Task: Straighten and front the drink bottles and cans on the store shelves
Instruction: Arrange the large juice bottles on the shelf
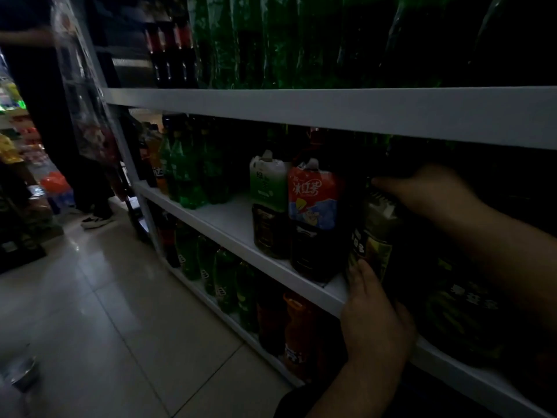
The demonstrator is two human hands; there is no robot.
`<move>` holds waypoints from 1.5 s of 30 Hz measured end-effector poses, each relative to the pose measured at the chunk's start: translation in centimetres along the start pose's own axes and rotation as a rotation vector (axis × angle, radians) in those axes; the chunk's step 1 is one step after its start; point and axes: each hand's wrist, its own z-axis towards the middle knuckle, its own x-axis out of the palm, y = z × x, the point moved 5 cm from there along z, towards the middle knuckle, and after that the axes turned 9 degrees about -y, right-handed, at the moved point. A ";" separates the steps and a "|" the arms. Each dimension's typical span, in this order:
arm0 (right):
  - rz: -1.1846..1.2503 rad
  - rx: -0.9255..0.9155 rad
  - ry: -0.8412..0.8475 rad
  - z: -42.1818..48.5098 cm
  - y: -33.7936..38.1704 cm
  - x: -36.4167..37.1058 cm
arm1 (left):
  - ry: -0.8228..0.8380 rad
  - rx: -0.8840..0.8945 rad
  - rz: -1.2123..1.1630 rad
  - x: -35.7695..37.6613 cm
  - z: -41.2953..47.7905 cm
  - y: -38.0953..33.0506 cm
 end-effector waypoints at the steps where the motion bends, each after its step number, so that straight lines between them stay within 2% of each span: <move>1: 0.009 0.014 0.008 0.0 0.0 -0.1 | -0.005 0.022 0.008 0.1 -0.3 -0.2; 4: 0.009 0.037 0.027 0.2 -0.1 -0.5 | -0.082 0.147 0.023 -0.5 -1.3 -0.7; 6: 0.084 0.067 0.050 0.3 -0.5 -0.6 | -0.244 0.207 0.012 -2.1 -0.7 -0.6; 8: 0.110 0.066 0.047 0.3 -0.7 -0.7 | -0.308 0.159 -0.045 -3.4 1.0 0.2; 10: 0.056 -0.002 0.004 0.2 -0.5 -0.7 | -0.263 0.113 -0.127 -3.6 3.0 0.8; 14: 0.002 -0.073 -0.038 -0.1 -0.2 -0.6 | -0.016 0.071 -0.317 -2.6 4.8 0.7; 16: 0.017 -0.075 -0.028 0.1 -0.3 -0.7 | 0.044 0.026 -0.377 -2.2 4.7 1.2; 18: 0.017 -0.096 -0.019 0.2 -0.2 -0.8 | 0.028 -0.010 -0.321 -1.9 4.4 1.8; 22: 0.143 -0.122 0.000 0.1 -0.2 -0.9 | -0.163 -0.083 -0.206 -1.8 3.3 1.4; 25: 0.146 -0.153 -0.033 0.0 -0.3 -1.1 | -0.222 -0.089 -0.164 -1.6 3.1 1.2; 28: 0.066 -0.183 -0.045 -0.2 -0.2 -1.0 | -0.177 -0.065 -0.189 -1.1 3.2 1.5; 32: -0.023 -0.210 -0.026 -0.2 -0.1 -0.6 | -0.034 -0.088 -0.373 -0.6 3.4 2.0; 37: -0.054 -0.240 -0.078 -0.1 -0.2 -0.5 | -0.030 -0.091 -0.378 -0.6 3.6 2.5; 41: -0.067 -0.212 -0.098 -0.2 -0.3 -0.4 | 0.028 -0.024 -0.412 -0.7 3.5 2.7; 43: -0.088 -0.208 -0.147 -0.7 -0.1 -0.5 | 0.098 0.009 -0.392 -1.3 3.8 3.8; 45: -0.081 -0.290 -0.287 -2.0 0.1 -0.5 | 0.115 -0.008 -0.336 -2.7 4.4 6.5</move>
